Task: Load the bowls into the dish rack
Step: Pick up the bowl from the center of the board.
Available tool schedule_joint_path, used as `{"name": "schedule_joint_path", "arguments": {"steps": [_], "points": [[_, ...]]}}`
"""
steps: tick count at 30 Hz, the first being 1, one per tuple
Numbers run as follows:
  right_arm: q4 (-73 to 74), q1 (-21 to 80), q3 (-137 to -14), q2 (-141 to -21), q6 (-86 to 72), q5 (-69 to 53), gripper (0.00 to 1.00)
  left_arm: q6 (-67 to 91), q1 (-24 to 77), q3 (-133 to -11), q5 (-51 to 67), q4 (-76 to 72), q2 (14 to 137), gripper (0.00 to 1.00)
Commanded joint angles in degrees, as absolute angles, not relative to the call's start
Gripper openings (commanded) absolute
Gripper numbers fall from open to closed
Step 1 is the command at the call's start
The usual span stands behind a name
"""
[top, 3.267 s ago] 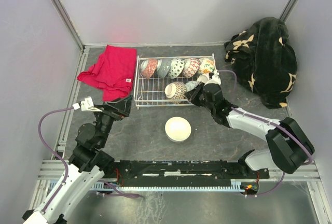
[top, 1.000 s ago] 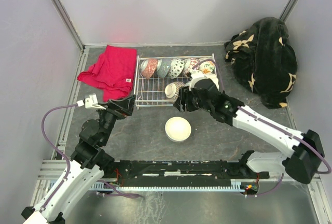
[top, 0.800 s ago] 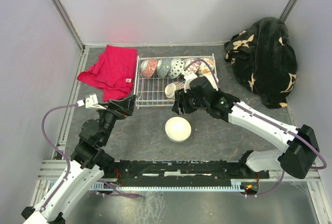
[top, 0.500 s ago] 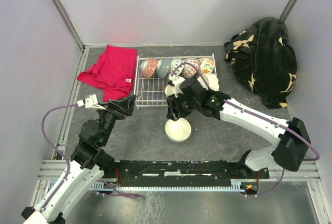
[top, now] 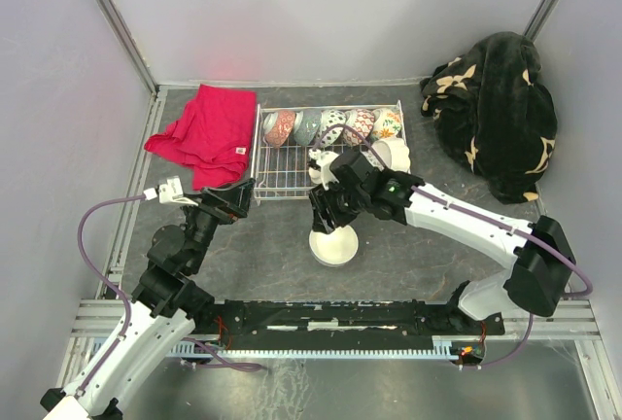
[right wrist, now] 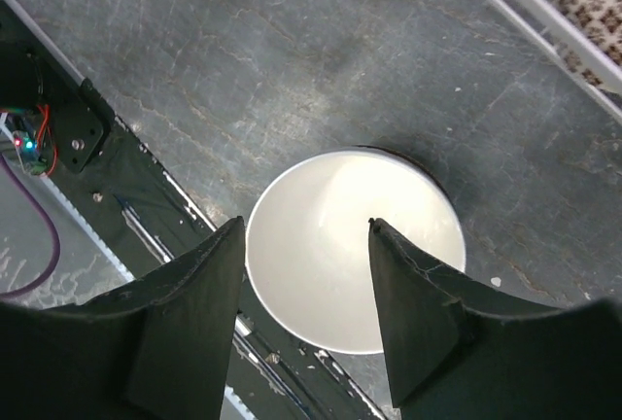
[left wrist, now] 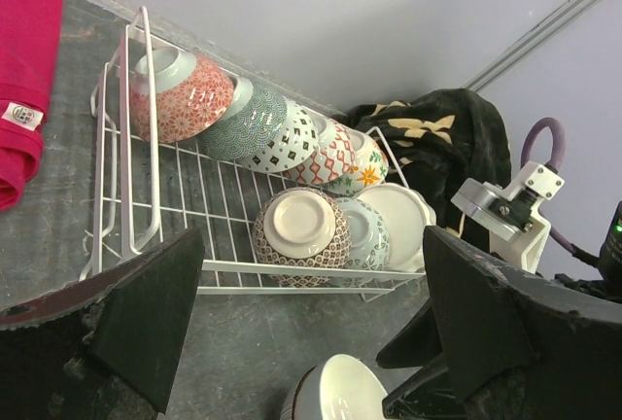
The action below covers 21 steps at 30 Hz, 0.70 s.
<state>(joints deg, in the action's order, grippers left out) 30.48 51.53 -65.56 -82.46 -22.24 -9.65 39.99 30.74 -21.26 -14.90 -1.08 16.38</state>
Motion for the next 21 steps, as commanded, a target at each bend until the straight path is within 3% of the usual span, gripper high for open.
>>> {"name": "schedule_joint_path", "arguments": {"steps": [1,21], "points": [[32.22,53.68,-69.6,-83.65,-19.94,-11.44,0.61,37.62,30.95,-22.73,-14.52,-3.74,16.12,0.99],[39.85,60.25,-76.72,-94.69,-16.37,-8.5,0.58,37.7,30.94,-22.67,-14.59,-3.69,16.13,0.99]]}}
